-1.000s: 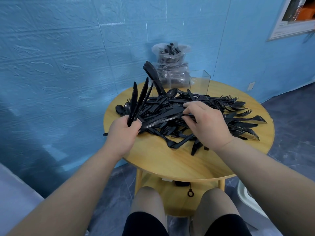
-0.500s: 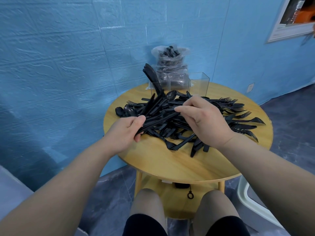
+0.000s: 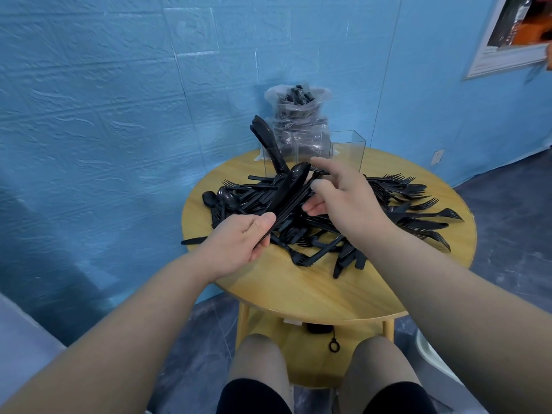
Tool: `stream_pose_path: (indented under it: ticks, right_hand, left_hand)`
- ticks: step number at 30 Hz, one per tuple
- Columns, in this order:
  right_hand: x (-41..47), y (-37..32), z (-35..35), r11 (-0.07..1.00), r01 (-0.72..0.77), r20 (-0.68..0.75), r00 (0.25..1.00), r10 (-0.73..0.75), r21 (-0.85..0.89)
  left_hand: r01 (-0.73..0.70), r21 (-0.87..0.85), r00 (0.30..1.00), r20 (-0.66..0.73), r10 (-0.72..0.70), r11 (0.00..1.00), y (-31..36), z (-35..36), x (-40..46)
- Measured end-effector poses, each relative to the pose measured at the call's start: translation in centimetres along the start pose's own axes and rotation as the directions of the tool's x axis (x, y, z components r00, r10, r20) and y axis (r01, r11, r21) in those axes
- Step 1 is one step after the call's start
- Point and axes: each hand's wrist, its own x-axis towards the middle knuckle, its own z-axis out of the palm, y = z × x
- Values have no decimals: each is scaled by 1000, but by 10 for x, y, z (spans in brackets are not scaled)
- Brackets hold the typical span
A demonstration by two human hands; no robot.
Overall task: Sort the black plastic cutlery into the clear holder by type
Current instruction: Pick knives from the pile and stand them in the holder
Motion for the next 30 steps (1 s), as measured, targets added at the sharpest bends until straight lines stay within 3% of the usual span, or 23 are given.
stream_pose_path:
  ticks: [3,5,10,14,25,30]
  right_hand:
    - [2,-1,3,974,-76,-21,996,83,211]
    - [4,0,4,964,-92,-13,995,98,251]
    - [4,-2,9,976,-54,-24,998,61,209]
    - [4,-3,10,996,-23,-50,998,27,85]
    - [-2,-3,13,998,23,-1,1000,-23,63]
    - [0,1,5,997,15,-112,994,-6,80]
  left_hand:
    - [11,2,1000,15,-11,1000,1,2,1]
    - [21,-4,999,25,-20,1000,2,2,1]
    - [72,-59,997,9,-72,996,6,6,1]
    - [71,5,997,-5,-71,997,11,8,5]
    - [75,-21,993,-88,-77,997,23,13,17]
    - [28,62,997,-72,-24,998,12,9,14]
